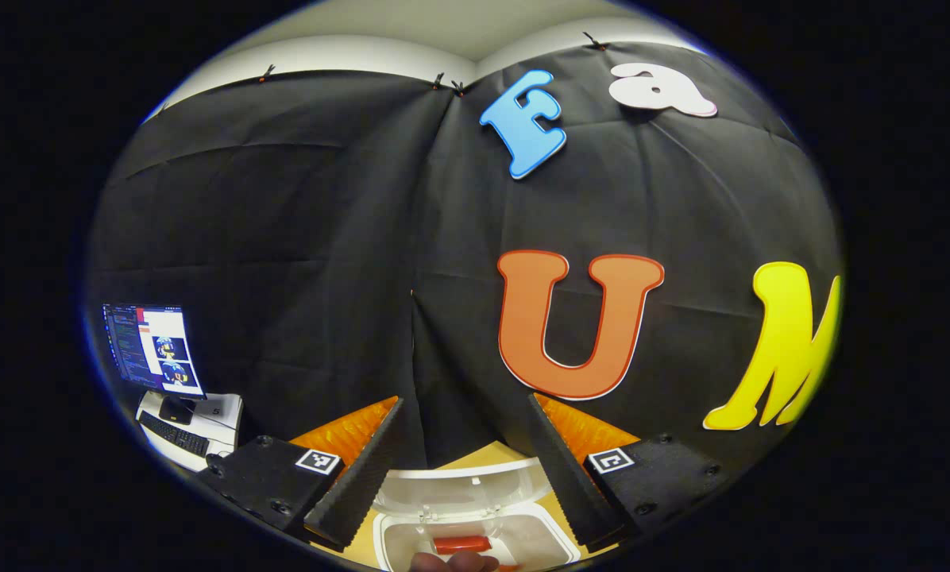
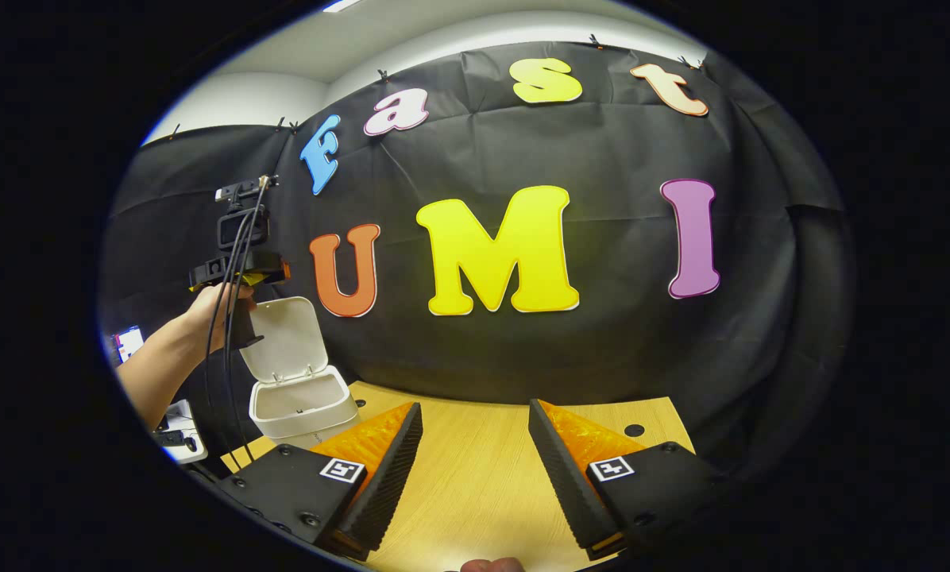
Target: Press the lid of the desktop garbage bin to open it, pick up the crumpled paper on the desktop and throw it into the bin, then pick up the pop can on the desktop and drop it into the bin, and finally close the garbage bin lid.
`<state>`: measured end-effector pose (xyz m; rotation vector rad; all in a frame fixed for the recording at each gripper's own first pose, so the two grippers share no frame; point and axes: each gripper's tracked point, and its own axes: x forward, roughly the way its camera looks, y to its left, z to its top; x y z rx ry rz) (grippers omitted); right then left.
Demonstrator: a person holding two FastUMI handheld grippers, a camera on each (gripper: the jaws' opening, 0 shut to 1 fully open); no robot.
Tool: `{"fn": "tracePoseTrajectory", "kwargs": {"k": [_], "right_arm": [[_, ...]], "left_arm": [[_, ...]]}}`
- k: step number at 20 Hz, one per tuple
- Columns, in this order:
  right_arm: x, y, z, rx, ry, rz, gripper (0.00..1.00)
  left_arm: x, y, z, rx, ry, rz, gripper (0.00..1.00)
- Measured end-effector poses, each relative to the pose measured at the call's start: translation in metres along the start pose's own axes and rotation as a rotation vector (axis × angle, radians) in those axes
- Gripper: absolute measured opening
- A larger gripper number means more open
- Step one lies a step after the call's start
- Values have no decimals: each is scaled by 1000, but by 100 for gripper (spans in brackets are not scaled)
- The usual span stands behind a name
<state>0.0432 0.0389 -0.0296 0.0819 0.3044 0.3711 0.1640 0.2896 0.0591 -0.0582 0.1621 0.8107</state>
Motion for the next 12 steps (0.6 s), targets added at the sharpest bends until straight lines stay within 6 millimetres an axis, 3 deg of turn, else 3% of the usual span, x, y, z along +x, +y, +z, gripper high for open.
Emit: {"fn": "tracePoseTrajectory", "kwargs": {"k": [4,6,12], "right_arm": [[-3,-2,-1,12,-3,-14,87],[-4,-2,-4,10,-5,-14,87],[-14,-5,-13,-9,-4,13,87]], "left_arm": [[3,3,-25,-23,90,28,98],[-3,2,-25,-16,82,29,98],[-55,-16,-56,13,63,-19,98]]}}
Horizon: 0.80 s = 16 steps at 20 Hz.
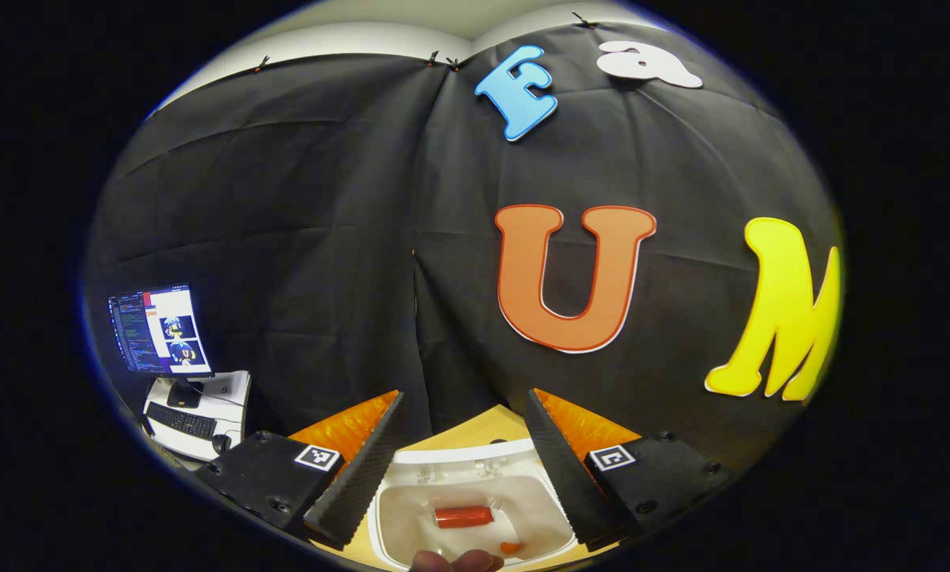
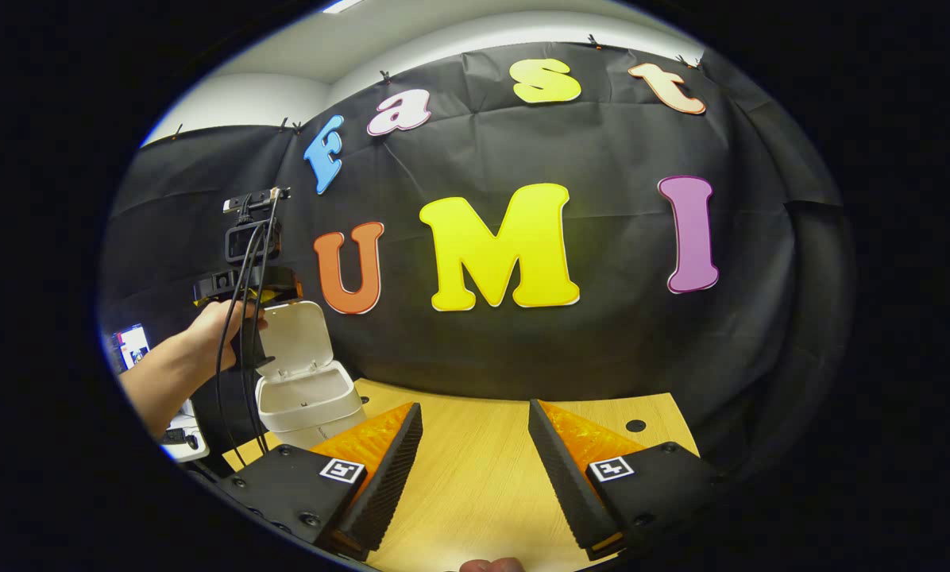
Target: Press the lid of the desktop garbage bin to open it, pick up the crumpled paper on the desktop and throw it into the bin, then pick up the pop can on the desktop and drop it into the bin, and finally close the garbage bin lid.
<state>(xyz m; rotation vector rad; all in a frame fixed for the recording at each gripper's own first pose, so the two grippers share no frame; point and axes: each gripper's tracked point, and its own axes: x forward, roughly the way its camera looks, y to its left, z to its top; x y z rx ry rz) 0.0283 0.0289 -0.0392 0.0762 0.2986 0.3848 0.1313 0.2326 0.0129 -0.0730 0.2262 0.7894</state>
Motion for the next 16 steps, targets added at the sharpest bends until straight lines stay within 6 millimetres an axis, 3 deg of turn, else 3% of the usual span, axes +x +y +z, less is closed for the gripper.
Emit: {"fn": "tracePoseTrajectory", "kwargs": {"k": [5,13,16], "right_arm": [[-7,-8,-4,-38,0,19,87],[-8,-13,-21,-35,40,25,87],[-5,-16,-23,-33,40,15,87]], "left_arm": [[-44,-16,-54,-1,24,-65,98],[-59,-22,-152,31,128,-106,98],[-56,-25,-152,70,76,-118,99]]}}
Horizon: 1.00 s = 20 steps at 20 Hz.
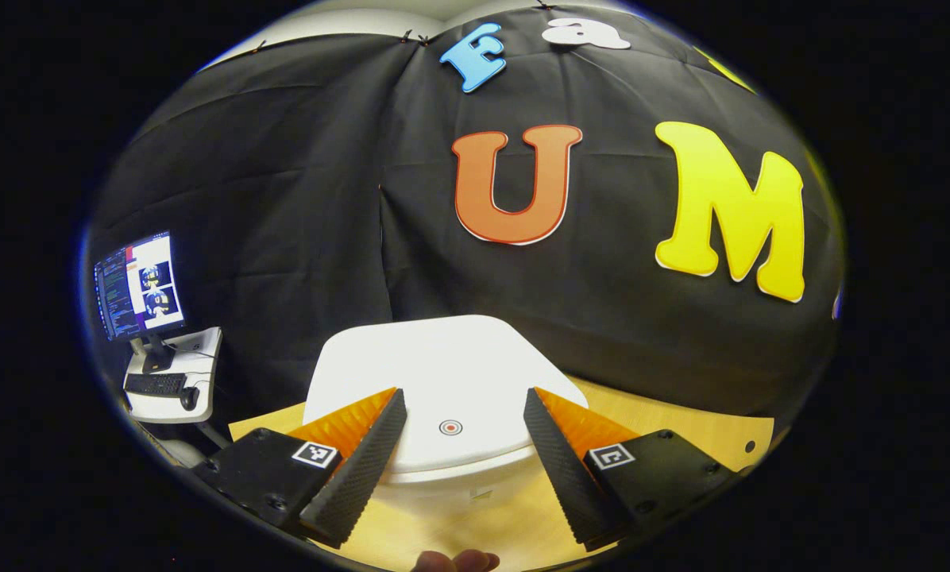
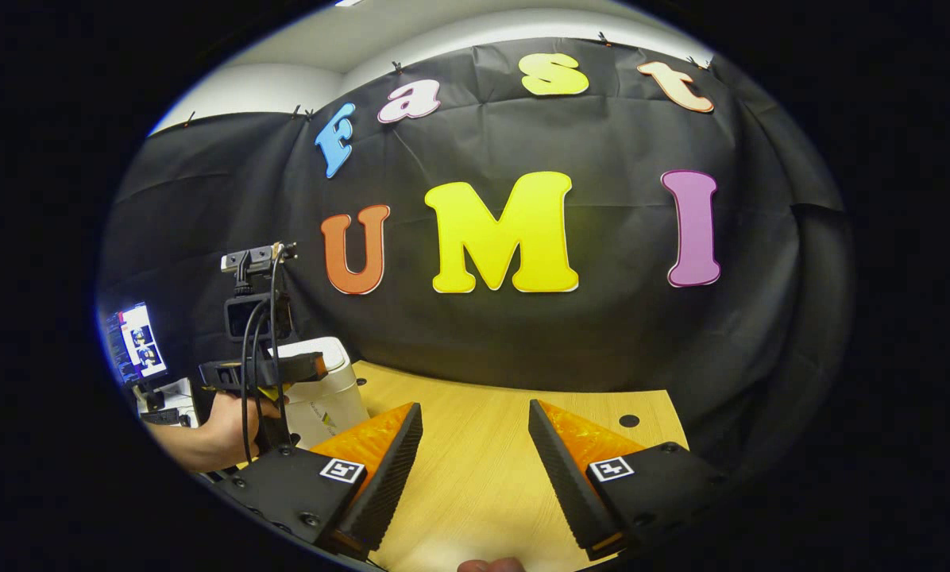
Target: Press the lid of the desktop garbage bin to open it, pick up the crumpled paper on the desktop and throw it into the bin, then pick up the pop can on the desktop and drop it into the bin, and finally close the garbage bin lid.
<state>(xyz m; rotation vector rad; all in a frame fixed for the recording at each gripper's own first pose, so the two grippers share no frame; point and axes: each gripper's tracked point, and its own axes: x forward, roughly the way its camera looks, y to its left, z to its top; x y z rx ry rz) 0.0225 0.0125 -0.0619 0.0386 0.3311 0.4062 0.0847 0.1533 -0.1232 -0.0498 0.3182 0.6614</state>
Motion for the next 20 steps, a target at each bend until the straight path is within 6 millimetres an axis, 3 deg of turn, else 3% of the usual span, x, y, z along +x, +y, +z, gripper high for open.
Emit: {"fn": "tracePoseTrajectory", "kwargs": {"k": [9,15,20], "right_arm": [[14,13,-9,17,21,12,87],[20,19,-17,24,37,14,87],[19,21,-9,14,8,4,87]], "left_arm": [[0,0,-14,-14,-43,-33,99],[-1,-1,-14,-21,-86,-70,99],[-1,-2,-6,35,-131,-88,98]]}}
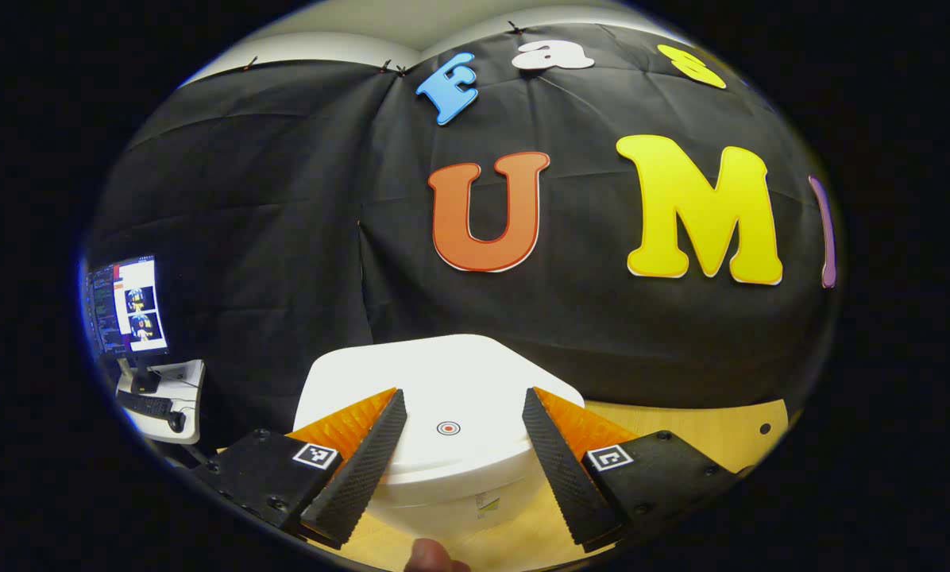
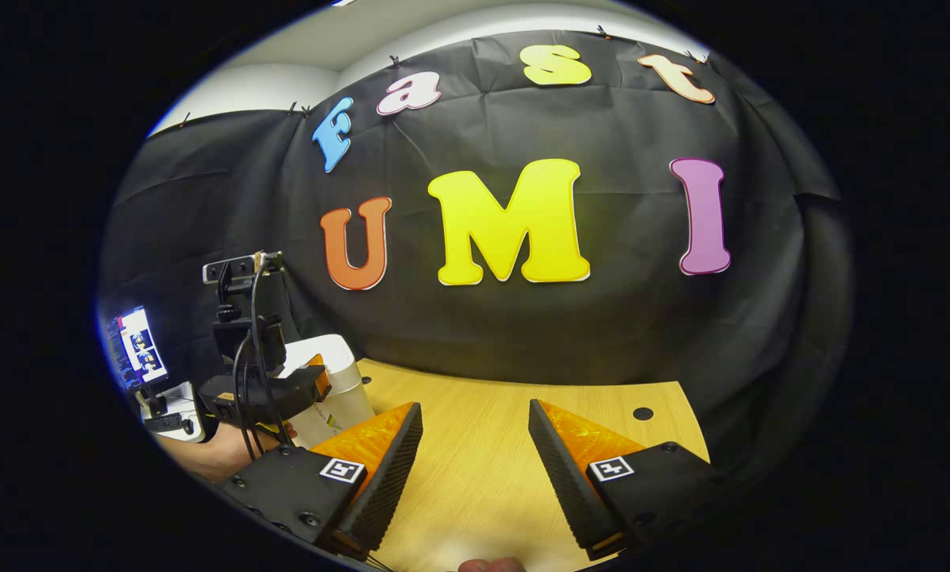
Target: Press the lid of the desktop garbage bin to open it, pick up the crumpled paper on the desktop and throw it into the bin, then pick up the pop can on the desktop and drop it into the bin, and finally close the garbage bin lid.
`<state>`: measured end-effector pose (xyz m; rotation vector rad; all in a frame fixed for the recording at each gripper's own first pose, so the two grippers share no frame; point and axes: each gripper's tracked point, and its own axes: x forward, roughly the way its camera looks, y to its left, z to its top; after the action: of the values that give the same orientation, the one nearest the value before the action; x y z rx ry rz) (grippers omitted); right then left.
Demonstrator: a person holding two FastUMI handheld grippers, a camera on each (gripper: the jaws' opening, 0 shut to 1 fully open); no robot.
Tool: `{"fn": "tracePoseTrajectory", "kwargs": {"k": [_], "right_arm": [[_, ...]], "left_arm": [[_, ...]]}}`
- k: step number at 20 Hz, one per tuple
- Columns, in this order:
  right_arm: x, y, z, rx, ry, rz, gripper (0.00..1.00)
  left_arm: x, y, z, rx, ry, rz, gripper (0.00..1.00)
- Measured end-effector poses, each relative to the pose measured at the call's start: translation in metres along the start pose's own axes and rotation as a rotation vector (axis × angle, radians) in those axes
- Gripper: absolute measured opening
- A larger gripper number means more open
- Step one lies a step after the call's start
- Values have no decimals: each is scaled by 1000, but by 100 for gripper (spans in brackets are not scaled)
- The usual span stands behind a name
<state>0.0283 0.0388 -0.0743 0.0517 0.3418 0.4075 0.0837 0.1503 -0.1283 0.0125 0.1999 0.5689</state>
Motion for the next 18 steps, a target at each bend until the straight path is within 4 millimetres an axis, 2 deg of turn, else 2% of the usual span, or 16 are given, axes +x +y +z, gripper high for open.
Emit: {"fn": "tracePoseTrajectory", "kwargs": {"k": [4,9,15,18], "right_arm": [[-2,-5,11,-9,-34,-28,87],[-10,-5,28,-24,-95,-76,87],[-27,1,49,-50,-186,-163,87],[-36,1,57,-41,-229,-204,87]], "left_arm": [[-6,-12,11,-31,-7,-90,97],[-31,-22,37,-26,-55,-215,97],[-97,-41,85,33,-203,-453,97],[-128,-50,98,9,-221,-531,97]]}}
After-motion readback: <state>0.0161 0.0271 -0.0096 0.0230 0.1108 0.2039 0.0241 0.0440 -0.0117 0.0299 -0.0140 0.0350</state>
